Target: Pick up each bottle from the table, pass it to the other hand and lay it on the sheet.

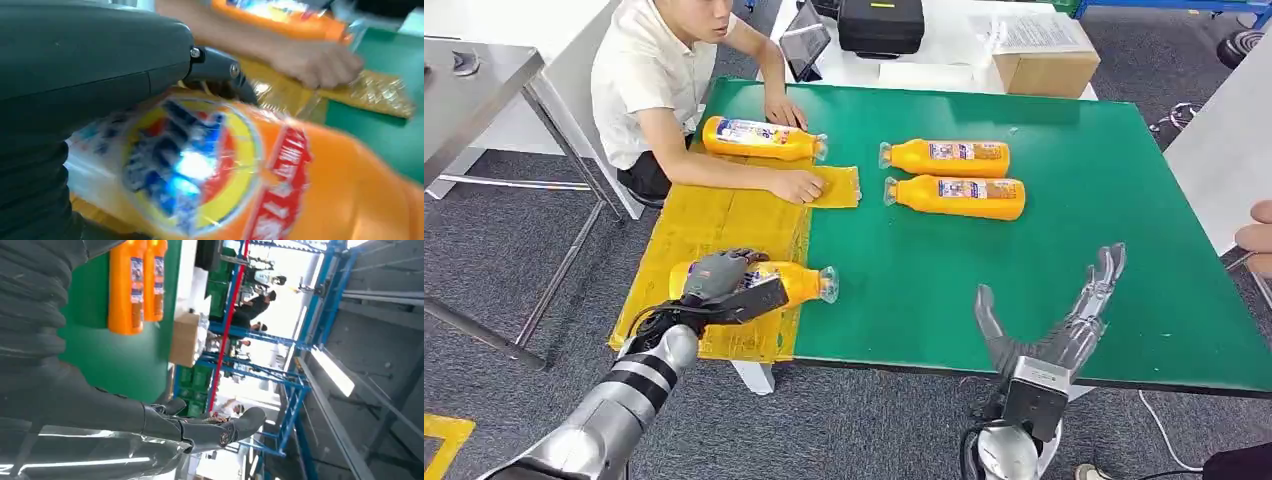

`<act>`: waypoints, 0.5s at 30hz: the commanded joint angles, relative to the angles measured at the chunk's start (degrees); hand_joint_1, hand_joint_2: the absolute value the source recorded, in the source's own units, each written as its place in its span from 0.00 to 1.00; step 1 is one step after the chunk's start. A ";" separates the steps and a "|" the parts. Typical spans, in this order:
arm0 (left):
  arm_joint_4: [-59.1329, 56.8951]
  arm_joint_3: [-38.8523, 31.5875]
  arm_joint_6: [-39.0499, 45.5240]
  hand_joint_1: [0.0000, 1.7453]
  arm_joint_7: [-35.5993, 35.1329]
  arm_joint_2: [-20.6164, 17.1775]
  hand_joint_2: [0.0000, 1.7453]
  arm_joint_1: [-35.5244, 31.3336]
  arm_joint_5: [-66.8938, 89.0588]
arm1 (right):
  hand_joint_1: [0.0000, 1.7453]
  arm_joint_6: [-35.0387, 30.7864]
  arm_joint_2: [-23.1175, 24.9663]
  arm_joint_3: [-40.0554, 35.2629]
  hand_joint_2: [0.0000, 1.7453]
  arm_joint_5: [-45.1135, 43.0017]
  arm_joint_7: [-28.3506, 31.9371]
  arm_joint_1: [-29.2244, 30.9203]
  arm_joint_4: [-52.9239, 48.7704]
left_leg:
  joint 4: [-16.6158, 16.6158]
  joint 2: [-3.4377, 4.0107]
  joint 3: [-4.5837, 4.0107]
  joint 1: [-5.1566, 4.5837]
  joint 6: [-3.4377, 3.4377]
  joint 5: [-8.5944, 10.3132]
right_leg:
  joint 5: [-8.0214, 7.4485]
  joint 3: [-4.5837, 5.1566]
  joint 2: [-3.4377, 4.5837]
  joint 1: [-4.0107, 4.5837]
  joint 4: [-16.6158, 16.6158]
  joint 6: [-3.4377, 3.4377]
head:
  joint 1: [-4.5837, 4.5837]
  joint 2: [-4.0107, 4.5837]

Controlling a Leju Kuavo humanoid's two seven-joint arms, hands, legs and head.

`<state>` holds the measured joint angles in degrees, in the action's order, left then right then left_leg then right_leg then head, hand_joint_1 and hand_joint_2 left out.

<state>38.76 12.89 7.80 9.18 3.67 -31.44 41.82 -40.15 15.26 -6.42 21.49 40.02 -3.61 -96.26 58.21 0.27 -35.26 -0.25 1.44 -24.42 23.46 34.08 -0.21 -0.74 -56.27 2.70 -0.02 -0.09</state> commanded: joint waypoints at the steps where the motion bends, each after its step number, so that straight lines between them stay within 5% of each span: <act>1: -11.44 -2.76 -0.09 0.00 -1.77 -0.17 1.00 -3.64 -2.31 | 0.00 0.15 -2.19 -1.74 1.00 -1.81 -0.02 3.20 9.32 | -0.10 0.10 0.29 0.06 -0.12 -0.07 | 0.03 -0.23 0.14 0.06 0.08 -0.12 | -0.02 0.00; 15: -4.15 -6.71 -8.24 0.00 8.30 1.92 1.00 0.13 -15.16 | 0.00 0.15 -2.34 -1.58 1.00 -2.74 -0.02 2.59 8.44 | -0.14 -0.03 0.42 0.05 -0.13 0.02 | -0.01 -0.38 0.07 0.04 0.12 -0.12 | 0.00 0.00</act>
<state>32.52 9.66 1.61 12.55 3.85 -34.59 32.19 -40.15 14.69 -7.50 19.32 40.02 -2.63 -91.16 58.21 0.11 -35.09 -0.25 1.39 -24.38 23.48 33.88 -0.30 -0.75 -56.27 2.68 -0.02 -0.09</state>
